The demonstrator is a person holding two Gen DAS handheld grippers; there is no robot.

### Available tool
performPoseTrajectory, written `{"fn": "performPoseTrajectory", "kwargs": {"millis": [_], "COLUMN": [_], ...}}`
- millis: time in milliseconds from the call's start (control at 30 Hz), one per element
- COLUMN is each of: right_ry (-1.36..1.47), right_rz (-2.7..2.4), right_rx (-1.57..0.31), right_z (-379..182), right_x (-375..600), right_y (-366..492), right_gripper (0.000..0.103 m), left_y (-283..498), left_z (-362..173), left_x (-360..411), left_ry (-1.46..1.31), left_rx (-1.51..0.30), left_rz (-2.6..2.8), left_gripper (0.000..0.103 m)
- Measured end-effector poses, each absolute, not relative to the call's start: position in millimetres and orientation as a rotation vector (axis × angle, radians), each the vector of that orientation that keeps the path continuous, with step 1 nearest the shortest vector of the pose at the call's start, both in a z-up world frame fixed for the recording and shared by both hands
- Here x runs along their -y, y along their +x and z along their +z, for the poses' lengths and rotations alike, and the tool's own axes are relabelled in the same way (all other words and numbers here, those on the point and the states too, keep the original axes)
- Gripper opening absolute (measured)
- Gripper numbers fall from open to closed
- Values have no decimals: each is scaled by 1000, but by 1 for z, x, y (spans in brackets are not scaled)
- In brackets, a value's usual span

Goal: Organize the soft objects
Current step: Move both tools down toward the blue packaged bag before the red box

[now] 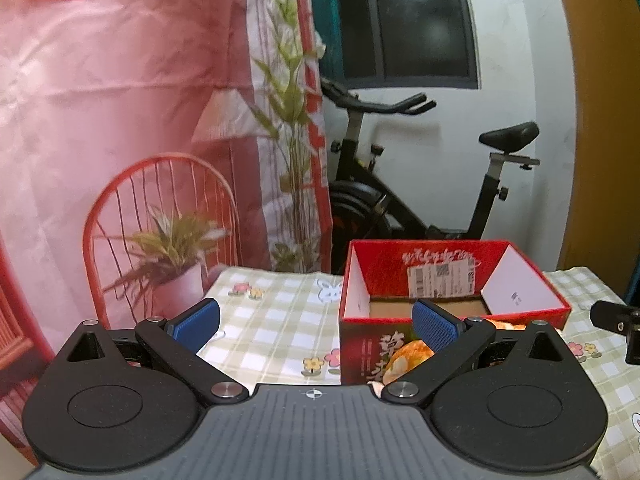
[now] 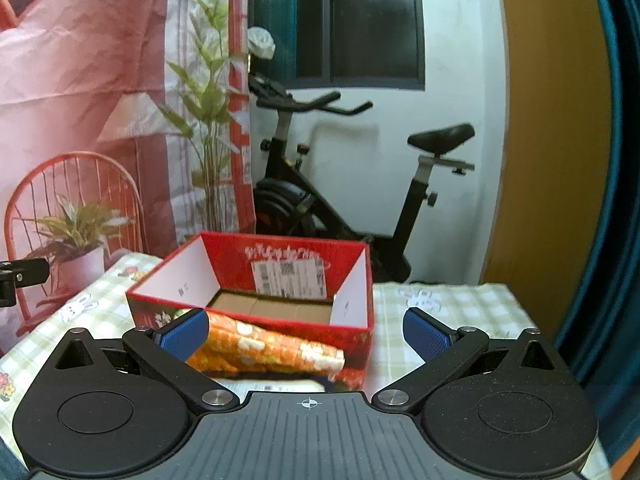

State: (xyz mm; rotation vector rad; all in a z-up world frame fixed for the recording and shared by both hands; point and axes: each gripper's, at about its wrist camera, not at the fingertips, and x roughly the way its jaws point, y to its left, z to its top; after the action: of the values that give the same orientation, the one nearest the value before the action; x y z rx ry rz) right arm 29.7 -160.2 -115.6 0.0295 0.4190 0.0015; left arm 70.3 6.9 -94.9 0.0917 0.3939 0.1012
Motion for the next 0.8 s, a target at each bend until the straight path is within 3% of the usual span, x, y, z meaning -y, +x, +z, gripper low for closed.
{"fn": "performPoseTrajectory", "kwargs": {"millis": [800], "right_ry": [75], "right_rz": [10], "right_rx": [-532], "right_z": [-165], "right_x": [179], "right_y": [73], "right_gripper": [103], "left_y": [108], "left_z": [-146], "left_x": [3], "left_ry": [122], "left_rx": [-559], "left_rz": [32], "left_gripper": [103]}}
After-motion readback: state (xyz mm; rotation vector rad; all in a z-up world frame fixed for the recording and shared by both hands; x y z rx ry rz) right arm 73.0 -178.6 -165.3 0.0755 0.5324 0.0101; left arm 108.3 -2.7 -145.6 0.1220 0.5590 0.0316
